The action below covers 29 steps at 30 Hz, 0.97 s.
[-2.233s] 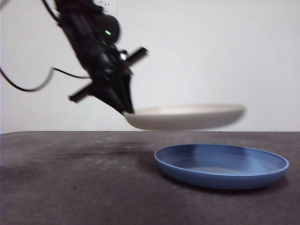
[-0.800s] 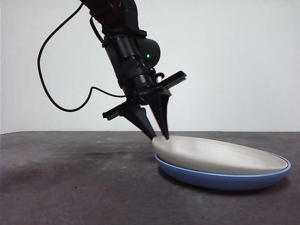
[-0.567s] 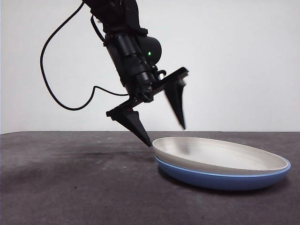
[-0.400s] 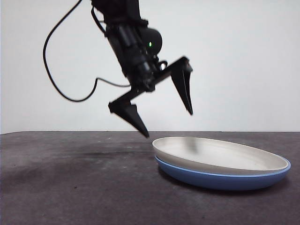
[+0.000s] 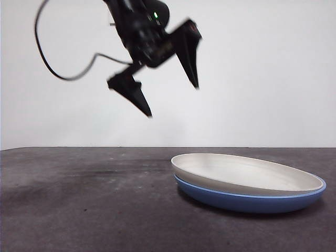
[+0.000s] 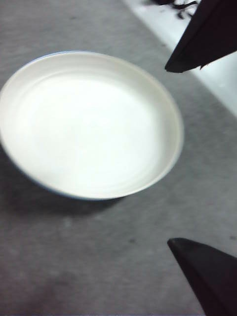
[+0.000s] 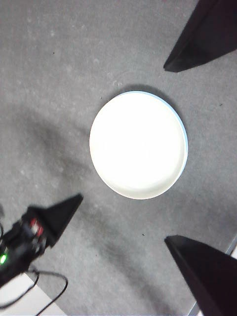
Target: Pick up the white plate, put it on the blue plate, put it on desk
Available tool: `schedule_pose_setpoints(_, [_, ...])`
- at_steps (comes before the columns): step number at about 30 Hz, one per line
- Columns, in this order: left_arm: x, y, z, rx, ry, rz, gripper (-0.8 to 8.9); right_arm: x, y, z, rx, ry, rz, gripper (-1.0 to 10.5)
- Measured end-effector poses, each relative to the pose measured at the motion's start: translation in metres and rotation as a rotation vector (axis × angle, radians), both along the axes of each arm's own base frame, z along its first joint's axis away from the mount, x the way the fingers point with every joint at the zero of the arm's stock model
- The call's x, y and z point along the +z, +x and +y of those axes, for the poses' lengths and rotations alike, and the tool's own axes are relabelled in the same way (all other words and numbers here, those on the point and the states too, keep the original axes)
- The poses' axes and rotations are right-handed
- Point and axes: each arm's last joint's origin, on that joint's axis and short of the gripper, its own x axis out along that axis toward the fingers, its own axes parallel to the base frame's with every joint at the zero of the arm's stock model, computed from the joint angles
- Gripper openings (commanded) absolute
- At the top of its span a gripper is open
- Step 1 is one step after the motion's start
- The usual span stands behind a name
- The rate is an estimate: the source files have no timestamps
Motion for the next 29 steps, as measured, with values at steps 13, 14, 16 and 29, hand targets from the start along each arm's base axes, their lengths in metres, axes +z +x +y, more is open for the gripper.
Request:
schedule_pose_setpoints(13, [0.129, -0.09, 0.073, -0.024, -0.138, -0.354, 6.57, -0.009, 0.038, 0.004, -0.035, -0.018, 0.176, 7.0])
schedule_pose_setpoints(14, [0.132, -0.096, 0.079, -0.021, -0.135, -0.365, 6.57, -0.01, 0.042, 0.005, -0.035, -0.02, 0.191, 7.0])
schedule_pose_setpoints(16, [0.136, -0.11, 0.092, -0.021, -0.136, -0.389, 6.57, -0.013, 0.051, 0.006, -0.035, -0.026, 0.228, 7.0])
schedule_pose_setpoints(29, [0.124, -0.207, 0.151, -0.043, -0.168, -0.518, 6.57, -0.05, 0.127, 0.017, 0.01, -0.032, 0.515, 7.0])
